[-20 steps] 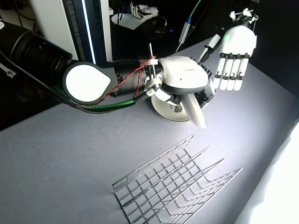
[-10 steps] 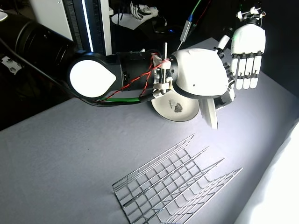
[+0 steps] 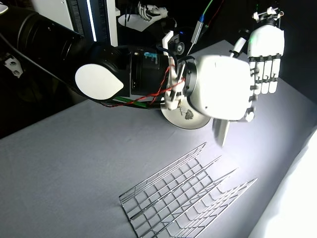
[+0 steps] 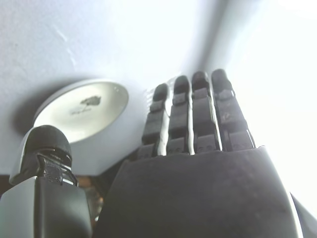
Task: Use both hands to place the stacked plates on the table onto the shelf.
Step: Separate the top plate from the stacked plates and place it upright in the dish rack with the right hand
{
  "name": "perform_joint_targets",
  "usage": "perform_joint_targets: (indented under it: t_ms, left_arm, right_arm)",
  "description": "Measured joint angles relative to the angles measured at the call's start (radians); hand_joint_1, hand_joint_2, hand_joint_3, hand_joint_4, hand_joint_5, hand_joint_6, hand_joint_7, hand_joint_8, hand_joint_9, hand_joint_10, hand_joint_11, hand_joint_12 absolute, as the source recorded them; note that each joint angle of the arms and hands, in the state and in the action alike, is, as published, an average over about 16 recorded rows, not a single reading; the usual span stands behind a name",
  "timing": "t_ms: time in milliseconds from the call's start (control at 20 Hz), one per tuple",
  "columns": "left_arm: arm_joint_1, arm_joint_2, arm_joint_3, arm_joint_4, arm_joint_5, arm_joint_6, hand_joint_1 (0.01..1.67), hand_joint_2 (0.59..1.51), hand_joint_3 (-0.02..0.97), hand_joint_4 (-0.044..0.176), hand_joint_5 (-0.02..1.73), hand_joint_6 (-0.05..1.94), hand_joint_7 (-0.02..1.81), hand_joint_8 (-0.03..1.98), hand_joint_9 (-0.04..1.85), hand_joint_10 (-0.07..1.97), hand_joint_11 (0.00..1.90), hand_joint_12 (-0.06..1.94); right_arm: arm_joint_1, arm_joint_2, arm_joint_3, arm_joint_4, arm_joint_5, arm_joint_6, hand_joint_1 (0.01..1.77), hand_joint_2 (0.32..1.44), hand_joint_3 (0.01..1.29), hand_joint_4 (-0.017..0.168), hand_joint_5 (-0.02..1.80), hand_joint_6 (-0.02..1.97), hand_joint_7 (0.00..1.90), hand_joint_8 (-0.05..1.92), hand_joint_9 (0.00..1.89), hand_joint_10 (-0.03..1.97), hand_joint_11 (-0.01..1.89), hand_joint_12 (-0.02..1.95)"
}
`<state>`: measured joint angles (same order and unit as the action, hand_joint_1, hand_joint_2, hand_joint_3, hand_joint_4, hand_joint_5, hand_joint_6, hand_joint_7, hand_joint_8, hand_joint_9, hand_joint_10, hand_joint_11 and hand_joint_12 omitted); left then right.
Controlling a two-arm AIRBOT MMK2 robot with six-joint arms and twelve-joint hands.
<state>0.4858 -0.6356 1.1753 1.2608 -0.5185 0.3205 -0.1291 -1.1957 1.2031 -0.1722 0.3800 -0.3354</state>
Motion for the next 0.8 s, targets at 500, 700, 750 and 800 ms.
perform_joint_targets:
  t_ms: [500, 700, 750, 800]
  left_arm:
    - [0.007, -0.008, 0.009, 0.039, -0.010, 0.000, 0.01, 1.098, 0.007, 0.001, 0.09, 0.02, 0.13, 0.00, 0.12, 0.01, 0.02, 0.24]
    - [0.007, -0.009, 0.008, 0.053, -0.012, 0.000, 0.01, 1.098, 0.006, 0.001, 0.09, 0.02, 0.13, 0.00, 0.12, 0.01, 0.02, 0.26]
    - [0.007, -0.009, 0.007, 0.056, -0.012, 0.000, 0.01, 1.098, 0.006, 0.001, 0.09, 0.02, 0.13, 0.00, 0.12, 0.00, 0.02, 0.26]
    - [0.007, -0.009, 0.007, 0.058, -0.013, 0.000, 0.01, 1.098, 0.006, 0.001, 0.09, 0.02, 0.13, 0.00, 0.13, 0.00, 0.02, 0.26]
  right_arm:
    - [0.062, -0.013, 0.033, 0.098, -0.059, -0.001, 1.37, 1.01, 0.01, -0.008, 0.87, 1.02, 0.98, 0.96, 0.96, 1.16, 0.75, 1.29]
    - [0.078, 0.003, 0.043, 0.100, -0.085, -0.003, 1.37, 1.01, 0.01, -0.009, 0.88, 1.00, 0.99, 0.95, 0.96, 1.15, 0.74, 1.30]
    - [0.081, 0.009, 0.045, 0.101, -0.092, -0.004, 1.37, 1.01, 0.01, -0.009, 0.88, 0.99, 0.99, 0.94, 0.96, 1.15, 0.74, 1.30]
    - [0.084, 0.015, 0.047, 0.101, -0.099, -0.006, 1.37, 1.01, 0.01, -0.009, 0.88, 0.99, 1.00, 0.94, 0.96, 1.15, 0.74, 1.30]
